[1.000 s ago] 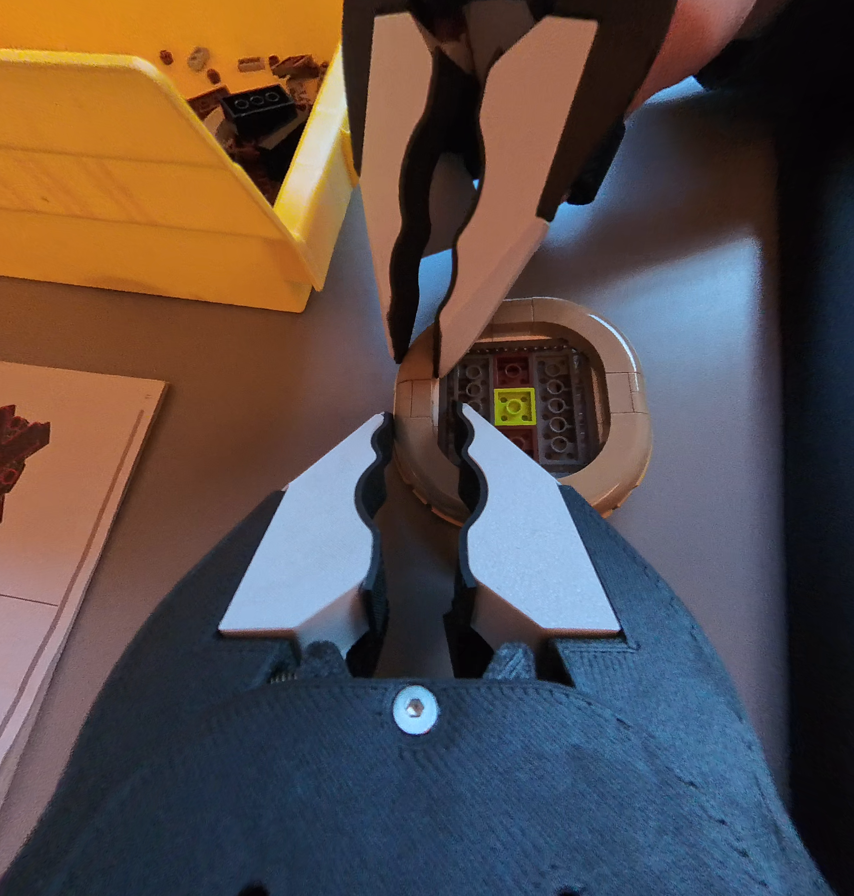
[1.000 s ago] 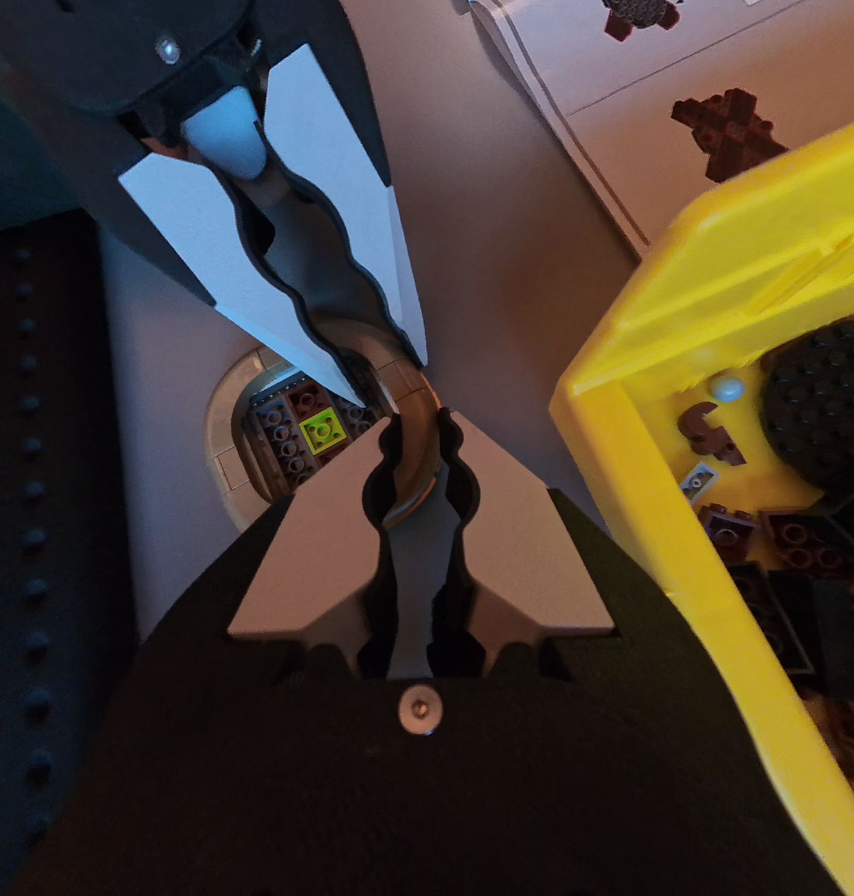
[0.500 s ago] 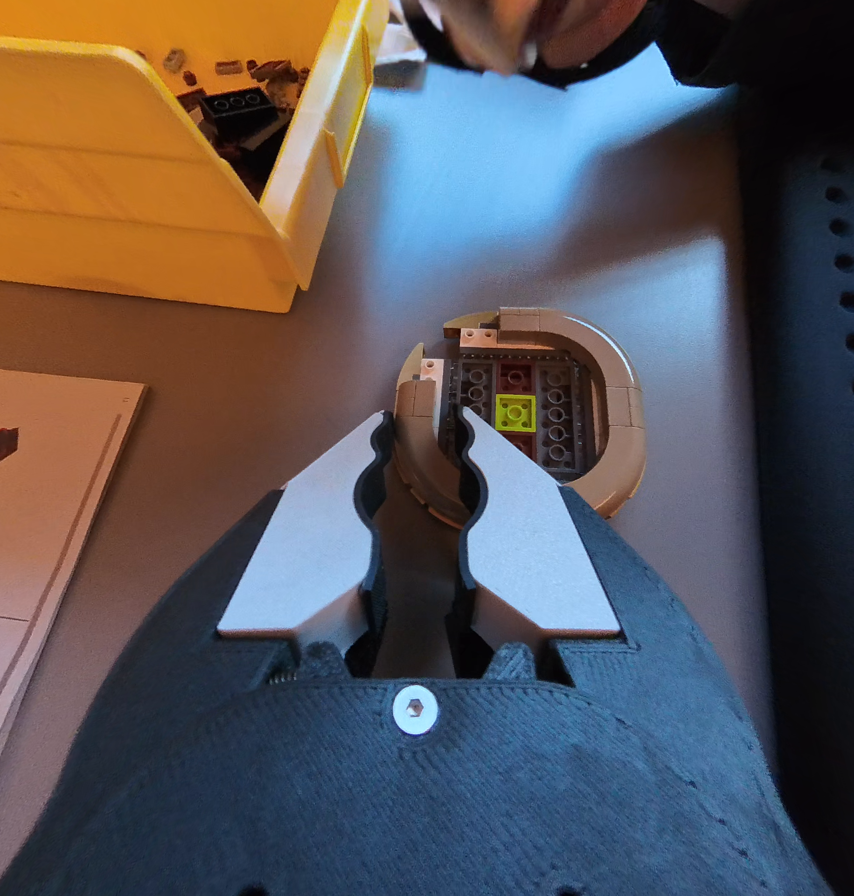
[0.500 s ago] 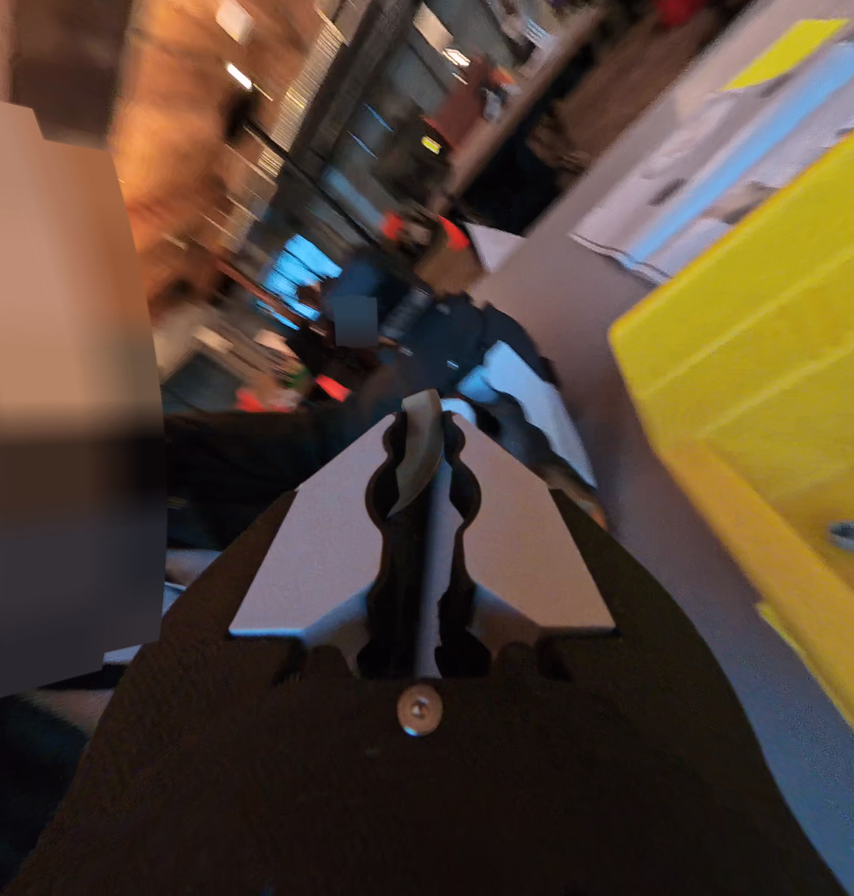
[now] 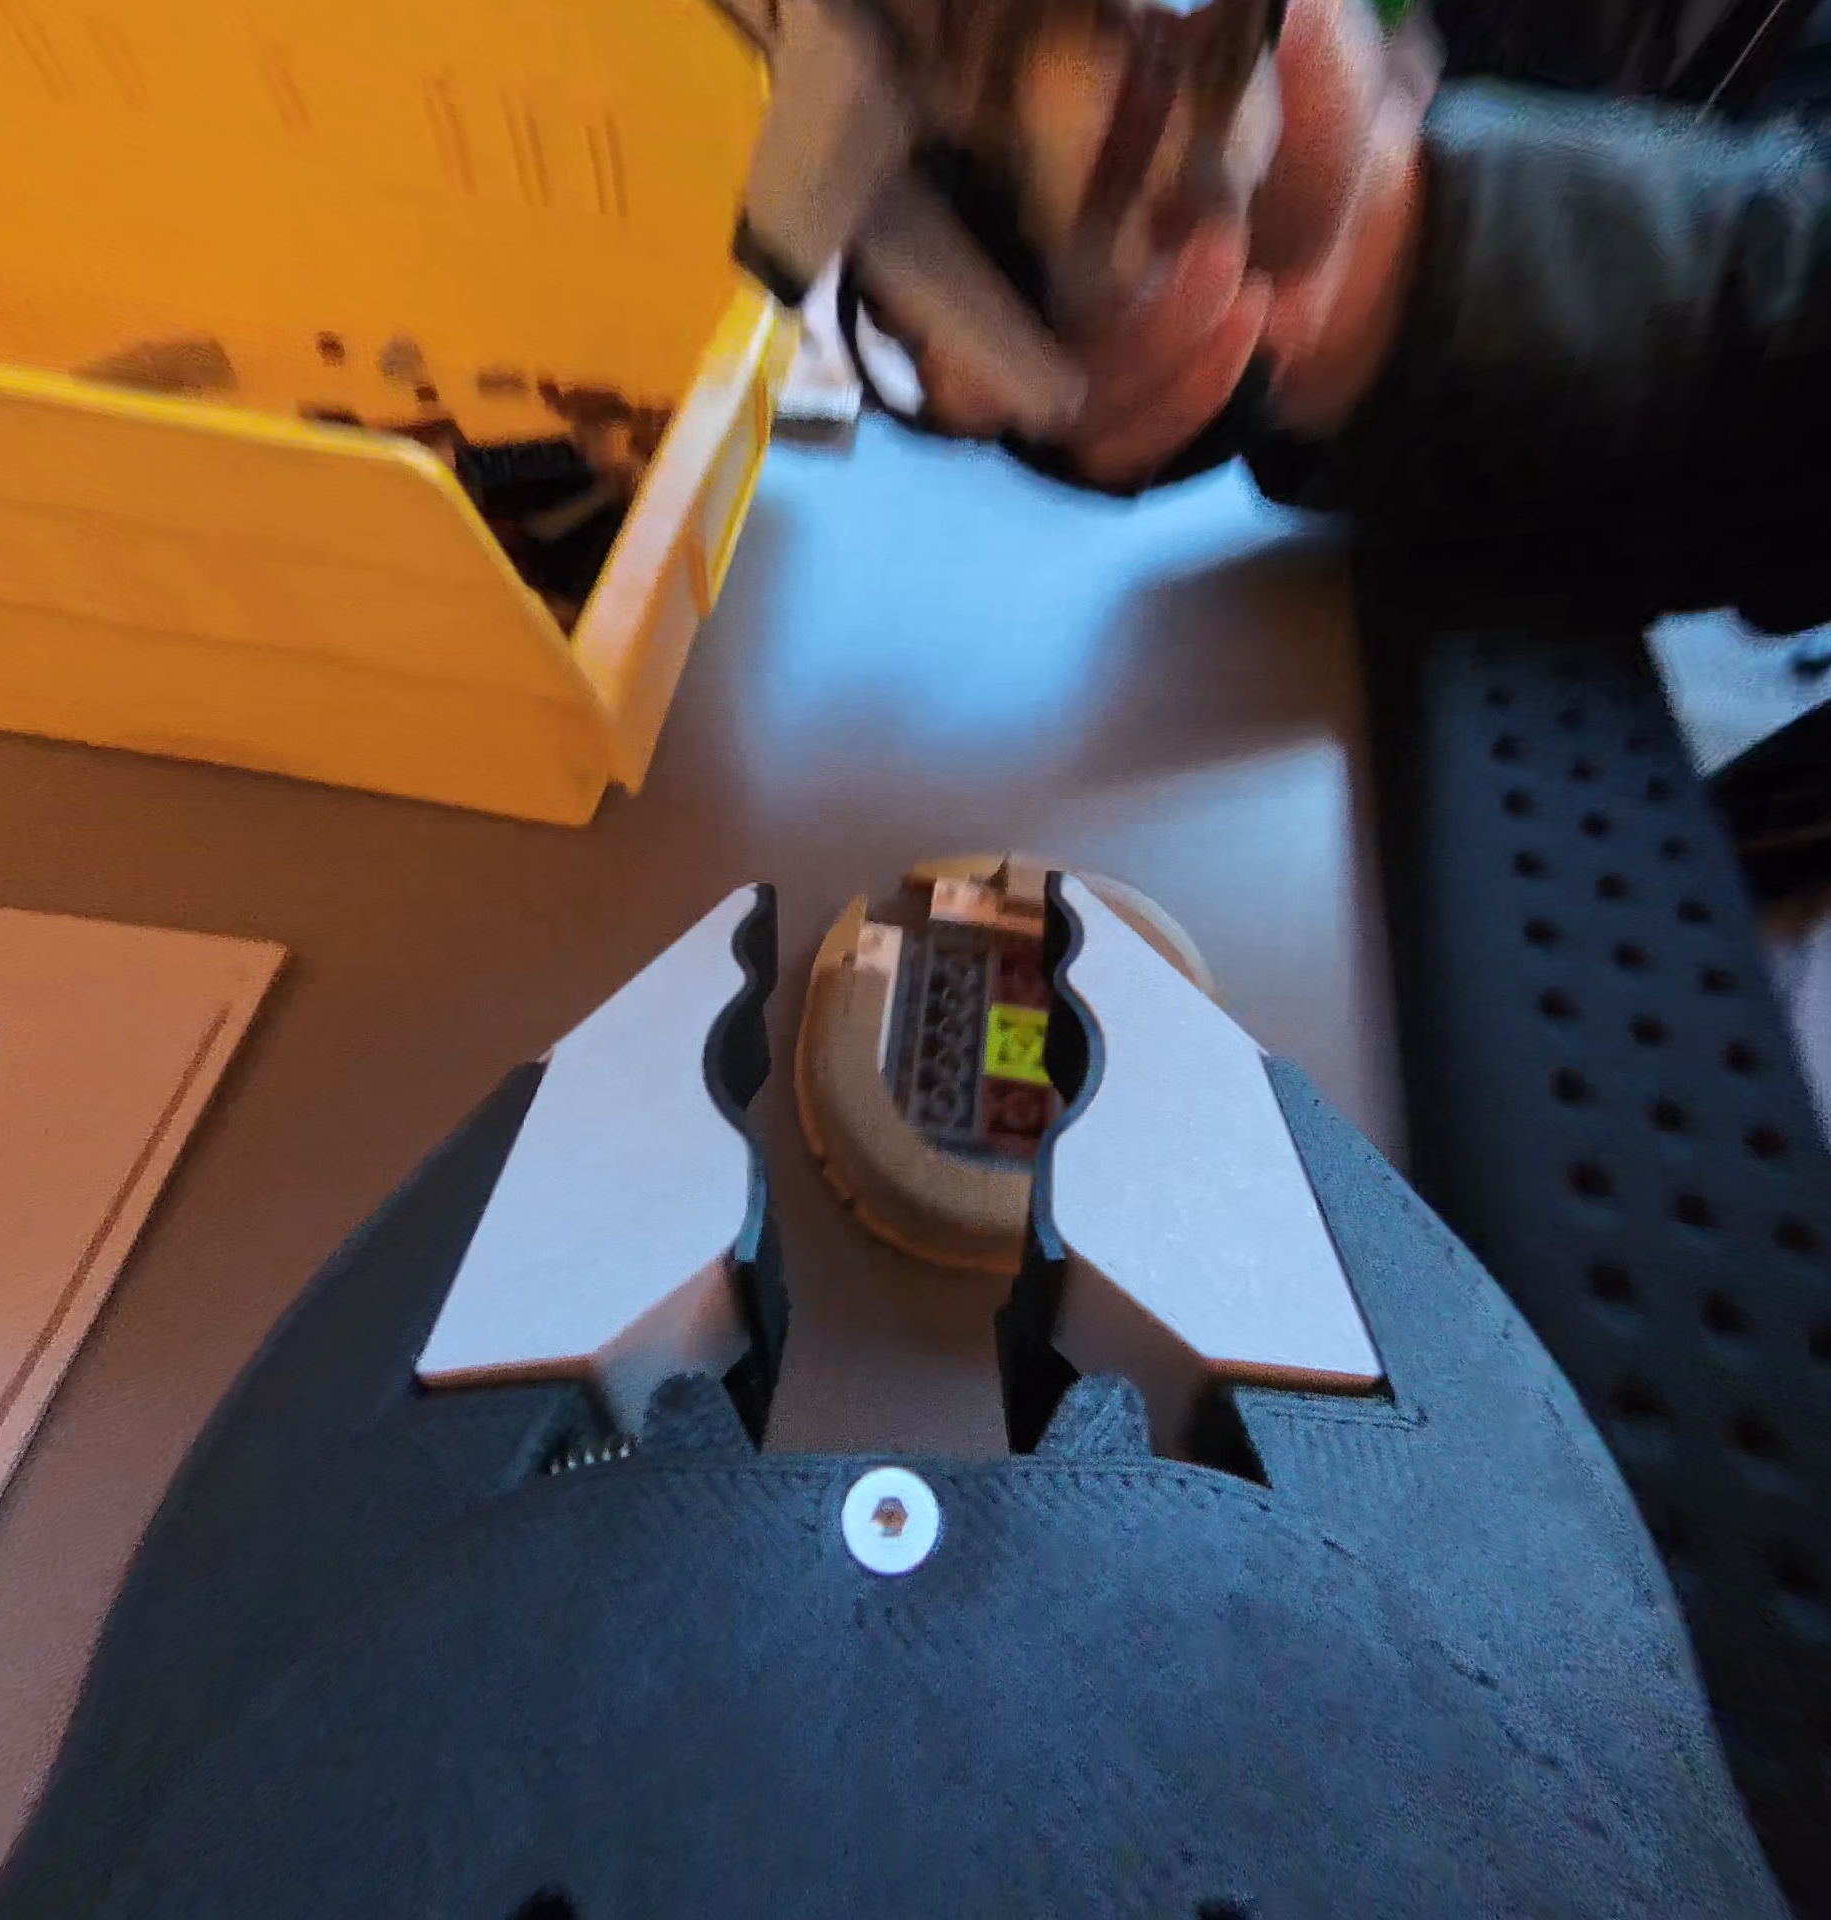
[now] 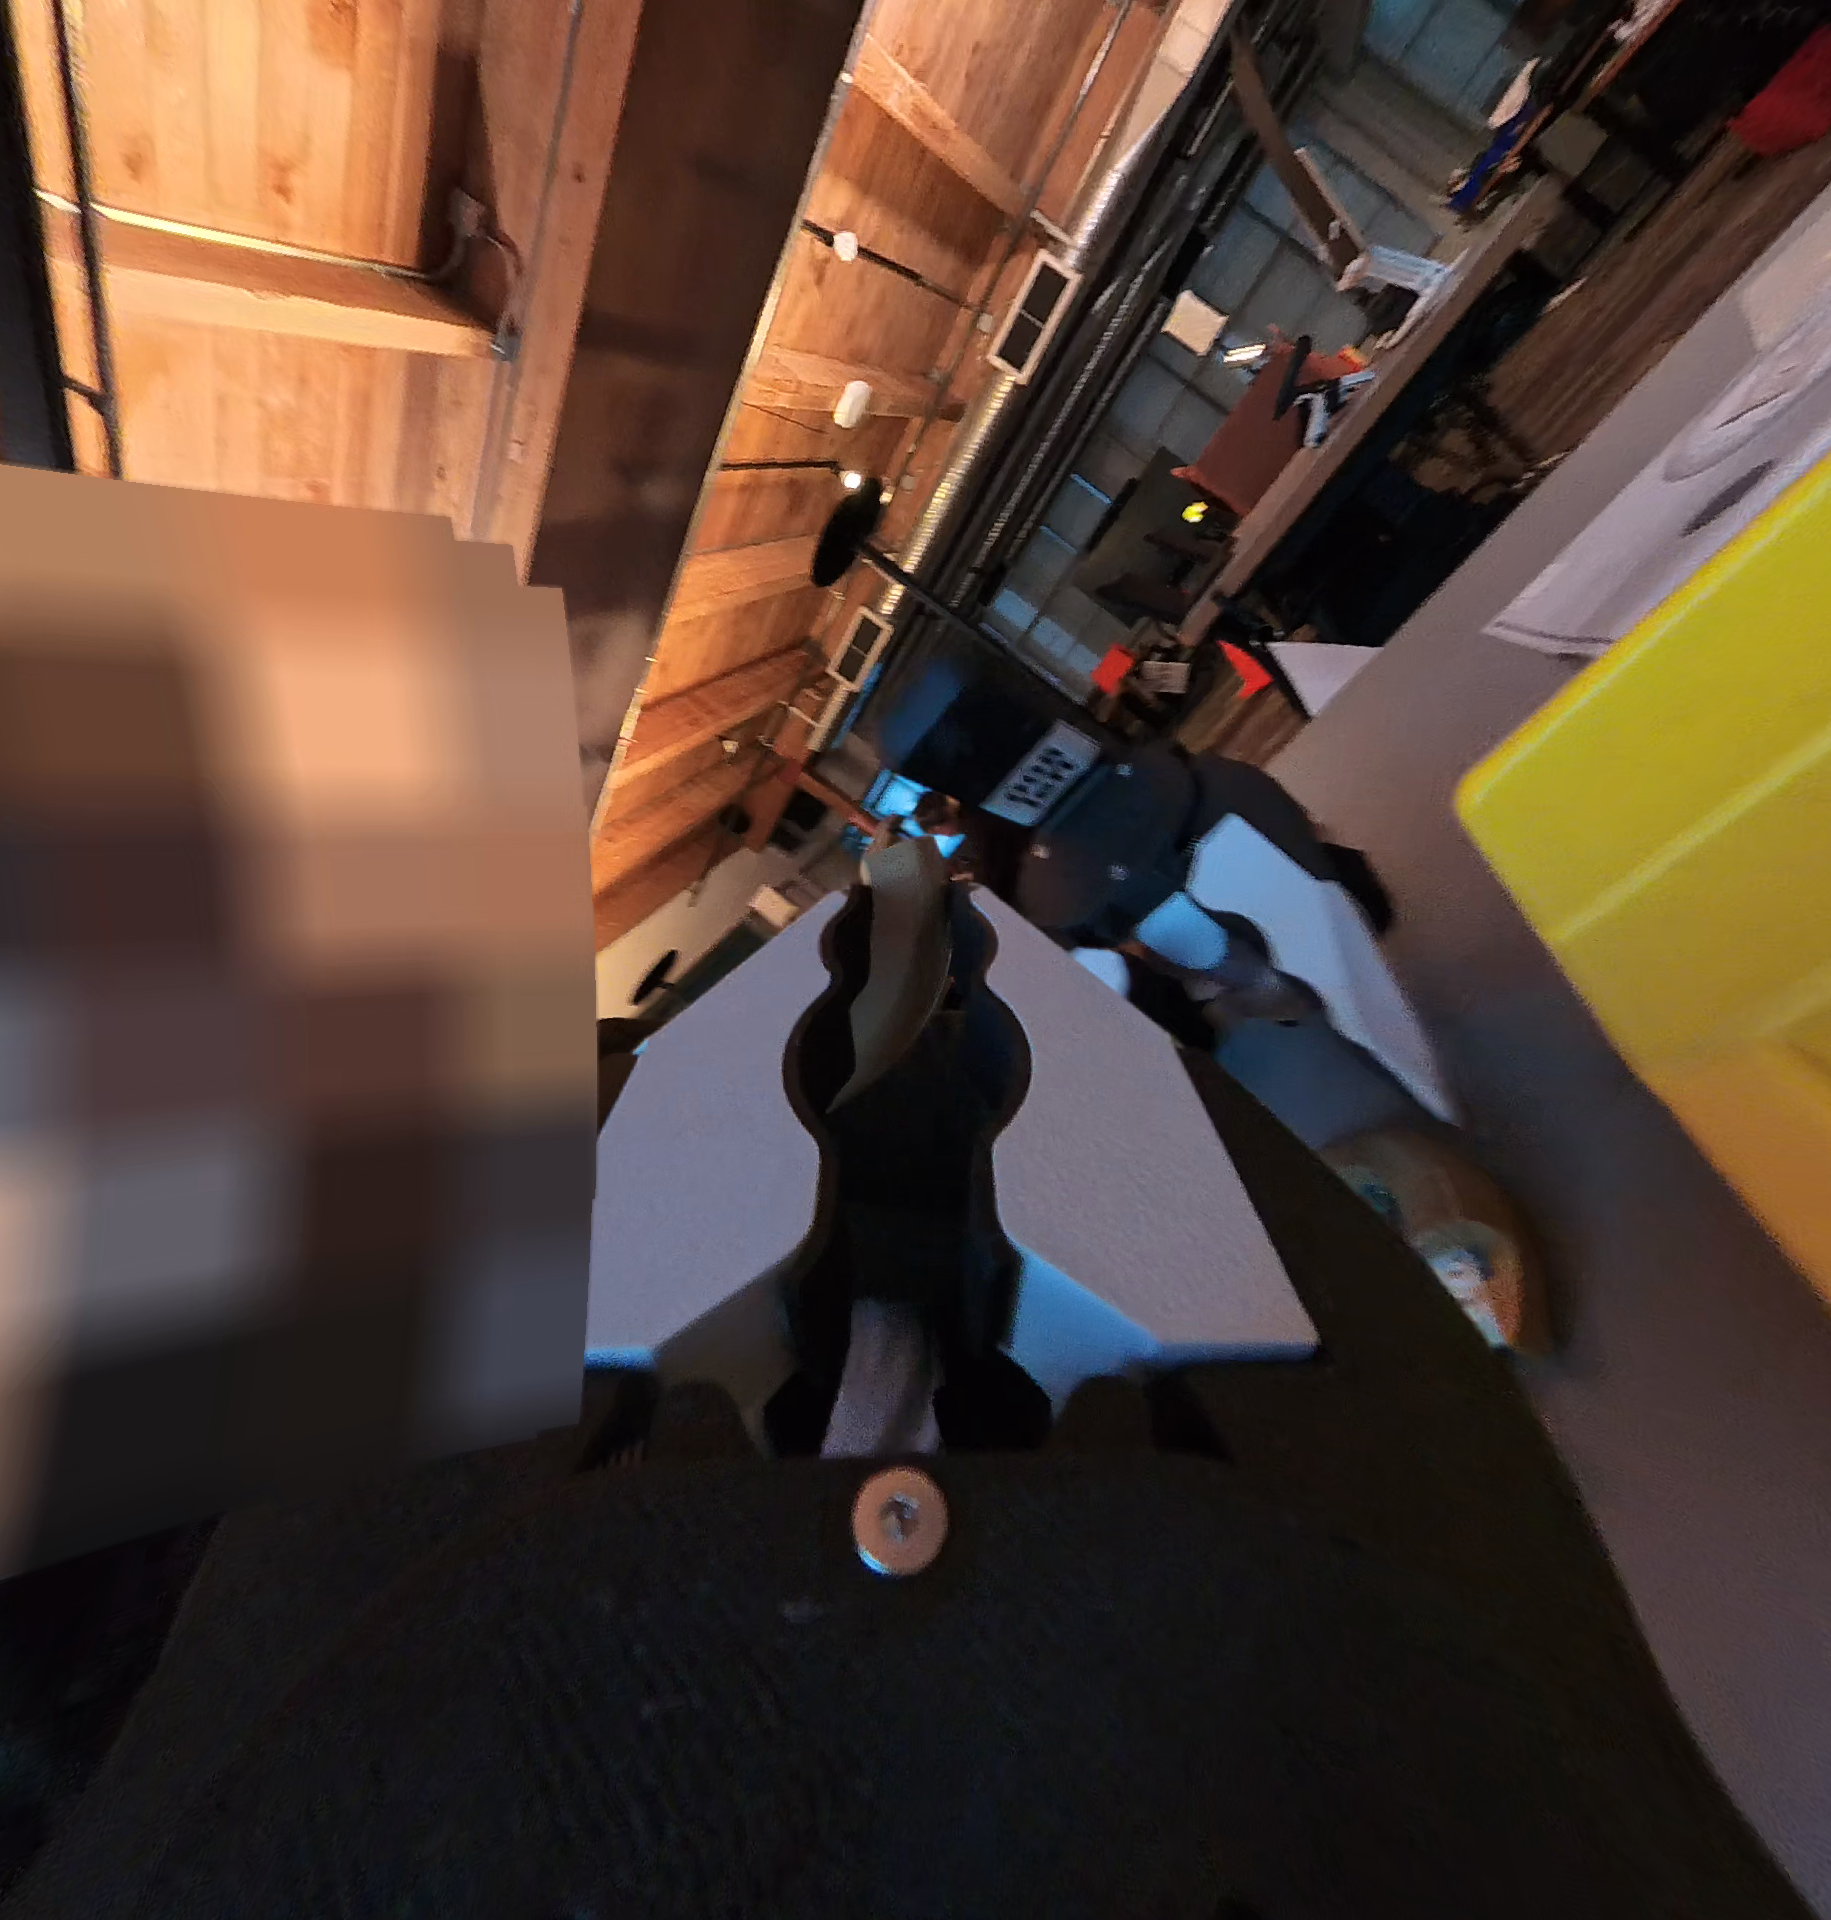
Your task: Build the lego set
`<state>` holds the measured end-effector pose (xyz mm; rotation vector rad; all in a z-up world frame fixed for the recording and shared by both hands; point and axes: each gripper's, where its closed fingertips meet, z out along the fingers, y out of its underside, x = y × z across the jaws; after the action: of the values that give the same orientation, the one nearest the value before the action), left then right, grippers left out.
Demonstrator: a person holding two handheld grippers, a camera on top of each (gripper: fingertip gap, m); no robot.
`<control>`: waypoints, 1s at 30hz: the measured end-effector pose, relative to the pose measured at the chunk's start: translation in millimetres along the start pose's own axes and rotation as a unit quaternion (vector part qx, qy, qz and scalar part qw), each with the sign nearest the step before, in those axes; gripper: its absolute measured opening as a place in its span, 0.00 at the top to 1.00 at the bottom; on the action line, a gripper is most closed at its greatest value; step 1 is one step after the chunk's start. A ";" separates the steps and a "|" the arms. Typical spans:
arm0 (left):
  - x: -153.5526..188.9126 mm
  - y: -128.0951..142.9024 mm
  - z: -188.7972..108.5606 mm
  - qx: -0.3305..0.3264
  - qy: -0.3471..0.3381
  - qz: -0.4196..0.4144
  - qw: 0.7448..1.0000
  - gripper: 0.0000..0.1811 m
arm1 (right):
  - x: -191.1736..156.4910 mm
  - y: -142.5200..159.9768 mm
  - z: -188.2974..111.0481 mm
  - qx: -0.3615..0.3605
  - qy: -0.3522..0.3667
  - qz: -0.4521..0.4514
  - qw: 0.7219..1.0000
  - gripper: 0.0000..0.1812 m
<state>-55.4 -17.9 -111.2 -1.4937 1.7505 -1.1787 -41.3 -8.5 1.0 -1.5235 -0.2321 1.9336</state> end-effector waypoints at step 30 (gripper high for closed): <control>-1.0 -34.7 -23.9 0.112 0.086 -0.144 0.979 0.94 | 67.3 40.2 5.3 -0.157 0.213 -0.240 0.934 0.78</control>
<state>-58.6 -10.5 -69.8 -1.5807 1.4778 -1.6390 -68.7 1.5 -72.0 -1.8402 -0.6749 1.1914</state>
